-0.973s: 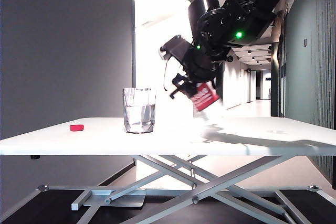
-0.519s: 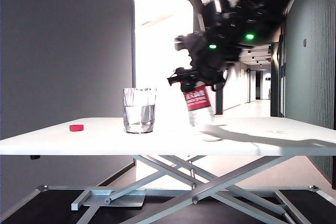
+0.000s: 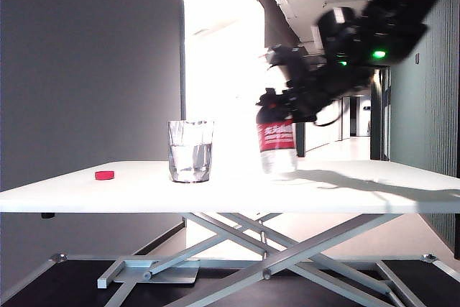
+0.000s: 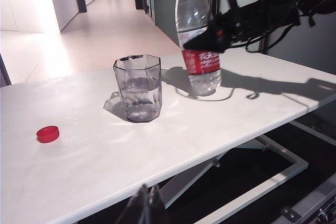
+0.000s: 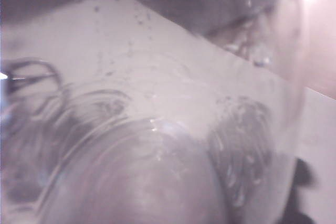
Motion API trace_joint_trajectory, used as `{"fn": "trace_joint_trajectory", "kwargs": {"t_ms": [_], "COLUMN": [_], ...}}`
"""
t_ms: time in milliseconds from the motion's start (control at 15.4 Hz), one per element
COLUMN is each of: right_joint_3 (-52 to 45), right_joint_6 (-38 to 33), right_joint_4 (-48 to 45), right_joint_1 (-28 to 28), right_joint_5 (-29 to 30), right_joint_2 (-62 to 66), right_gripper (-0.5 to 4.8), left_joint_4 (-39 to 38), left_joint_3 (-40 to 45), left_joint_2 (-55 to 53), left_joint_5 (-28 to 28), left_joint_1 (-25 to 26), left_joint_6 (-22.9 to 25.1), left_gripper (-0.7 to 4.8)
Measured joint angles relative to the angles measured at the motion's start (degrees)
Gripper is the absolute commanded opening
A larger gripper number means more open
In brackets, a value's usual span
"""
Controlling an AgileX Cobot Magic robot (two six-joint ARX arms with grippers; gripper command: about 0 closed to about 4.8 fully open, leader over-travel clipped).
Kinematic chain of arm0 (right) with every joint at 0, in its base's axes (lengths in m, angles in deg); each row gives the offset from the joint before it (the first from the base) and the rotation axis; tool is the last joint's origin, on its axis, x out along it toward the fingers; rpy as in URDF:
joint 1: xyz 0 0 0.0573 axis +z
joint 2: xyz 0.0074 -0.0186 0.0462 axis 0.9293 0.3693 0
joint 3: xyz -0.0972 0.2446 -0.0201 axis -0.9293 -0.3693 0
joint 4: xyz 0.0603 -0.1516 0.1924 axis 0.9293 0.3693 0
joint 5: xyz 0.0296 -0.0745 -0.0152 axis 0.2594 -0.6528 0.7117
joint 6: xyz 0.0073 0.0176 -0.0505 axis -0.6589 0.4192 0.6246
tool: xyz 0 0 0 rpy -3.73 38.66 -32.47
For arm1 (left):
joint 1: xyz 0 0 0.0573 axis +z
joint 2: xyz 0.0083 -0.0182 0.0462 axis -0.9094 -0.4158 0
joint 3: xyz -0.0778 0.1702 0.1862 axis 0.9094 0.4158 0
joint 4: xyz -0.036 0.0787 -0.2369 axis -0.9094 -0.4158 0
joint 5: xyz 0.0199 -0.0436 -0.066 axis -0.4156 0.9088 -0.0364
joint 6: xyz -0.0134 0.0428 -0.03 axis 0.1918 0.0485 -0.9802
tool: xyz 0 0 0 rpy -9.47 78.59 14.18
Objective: Pick up the mineral water bottle on the table and pour water into the mug until it's half full.
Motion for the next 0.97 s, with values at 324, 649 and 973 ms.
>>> {"fn": "trace_joint_trajectory", "kwargs": {"t_ms": [324, 649, 973], "right_joint_3": [-2.36, -8.66, -10.73], "right_joint_6": [-0.13, 3.32, 4.22], "right_joint_4": [-9.20, -18.84, -20.79], "right_joint_1": [-1.97, -2.21, -2.21], "right_joint_5": [12.50, 15.47, 15.58], "right_joint_2": [-0.17, -0.17, -0.02], "right_gripper": [1.57, 1.76, 1.76], "left_joint_4": [0.00, -0.02, 0.00], "left_joint_3": [0.00, 0.00, 0.00], "left_joint_2": [0.00, -0.02, -0.02], "left_joint_5": [0.00, 0.02, 1.29], "left_joint_1": [0.00, 0.00, 0.00], "left_joint_6": [0.00, 0.04, 0.04], "left_gripper": [-0.06, -0.06, -0.06]}}
